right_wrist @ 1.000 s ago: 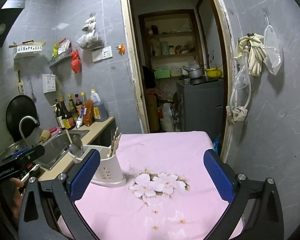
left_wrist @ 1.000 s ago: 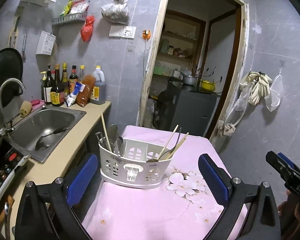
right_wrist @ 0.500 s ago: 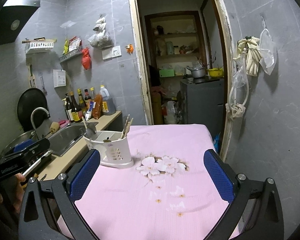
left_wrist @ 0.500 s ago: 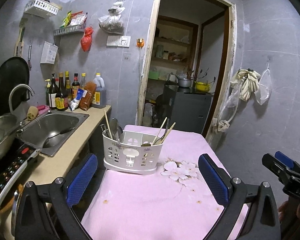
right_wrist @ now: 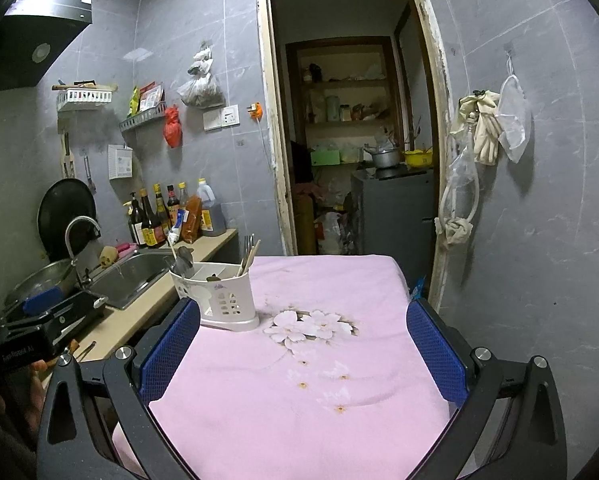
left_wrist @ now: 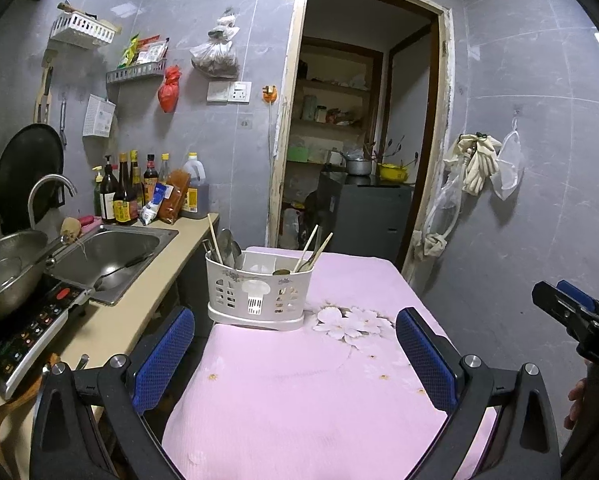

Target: Organize utensils

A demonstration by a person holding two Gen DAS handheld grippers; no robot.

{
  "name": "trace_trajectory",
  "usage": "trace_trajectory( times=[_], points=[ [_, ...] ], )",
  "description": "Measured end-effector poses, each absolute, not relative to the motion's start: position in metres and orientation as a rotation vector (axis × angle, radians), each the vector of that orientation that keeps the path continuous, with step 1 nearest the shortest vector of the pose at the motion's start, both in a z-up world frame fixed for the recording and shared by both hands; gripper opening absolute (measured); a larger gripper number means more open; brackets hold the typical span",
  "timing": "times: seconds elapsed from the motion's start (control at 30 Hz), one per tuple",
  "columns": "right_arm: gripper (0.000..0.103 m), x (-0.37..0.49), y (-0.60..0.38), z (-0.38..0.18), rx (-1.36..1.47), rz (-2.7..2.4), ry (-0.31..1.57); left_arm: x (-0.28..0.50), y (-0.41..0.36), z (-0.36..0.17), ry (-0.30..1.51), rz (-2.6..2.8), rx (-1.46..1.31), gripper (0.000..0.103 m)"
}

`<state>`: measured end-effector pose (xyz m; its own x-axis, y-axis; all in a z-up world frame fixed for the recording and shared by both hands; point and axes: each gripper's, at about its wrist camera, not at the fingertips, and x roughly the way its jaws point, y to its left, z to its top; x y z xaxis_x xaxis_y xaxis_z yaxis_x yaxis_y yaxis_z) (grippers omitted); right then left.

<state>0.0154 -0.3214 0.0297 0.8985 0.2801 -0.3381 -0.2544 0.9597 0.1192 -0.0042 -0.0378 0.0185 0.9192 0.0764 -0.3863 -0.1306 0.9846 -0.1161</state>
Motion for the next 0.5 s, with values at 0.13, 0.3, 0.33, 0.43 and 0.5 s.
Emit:
trace_trajectory(
  times=[0.13, 0.3, 0.33, 0.43, 0.5],
  points=[
    [0.101, 0.0127, -0.3223, 0.0306, 0.07, 0.277, 0.358, -0.0091, -0.037, 0.0192, 0.383, 0.108, -0.146, 0.102],
    [0.101, 0.0092, -0.3229, 0.0318, 0.068, 0.279, 0.356, -0.0109, -0.037, 0.0192, 0.383, 0.105, -0.146, 0.102],
    [0.101, 0.0088, -0.3227, 0.0316, 0.068, 0.279, 0.355, -0.0106, -0.0378, 0.0191, 0.383, 0.107, -0.145, 0.102],
    [0.101, 0.0086, -0.3223, 0.0313, 0.068, 0.279, 0.357, -0.0108, -0.0382, 0.0191, 0.38, 0.109, -0.145, 0.102],
    [0.101, 0.0071, -0.3222, 0.0315, 0.068, 0.279, 0.358, -0.011, -0.0379, 0.0187, 0.383, 0.11, -0.146, 0.102]
  ],
)
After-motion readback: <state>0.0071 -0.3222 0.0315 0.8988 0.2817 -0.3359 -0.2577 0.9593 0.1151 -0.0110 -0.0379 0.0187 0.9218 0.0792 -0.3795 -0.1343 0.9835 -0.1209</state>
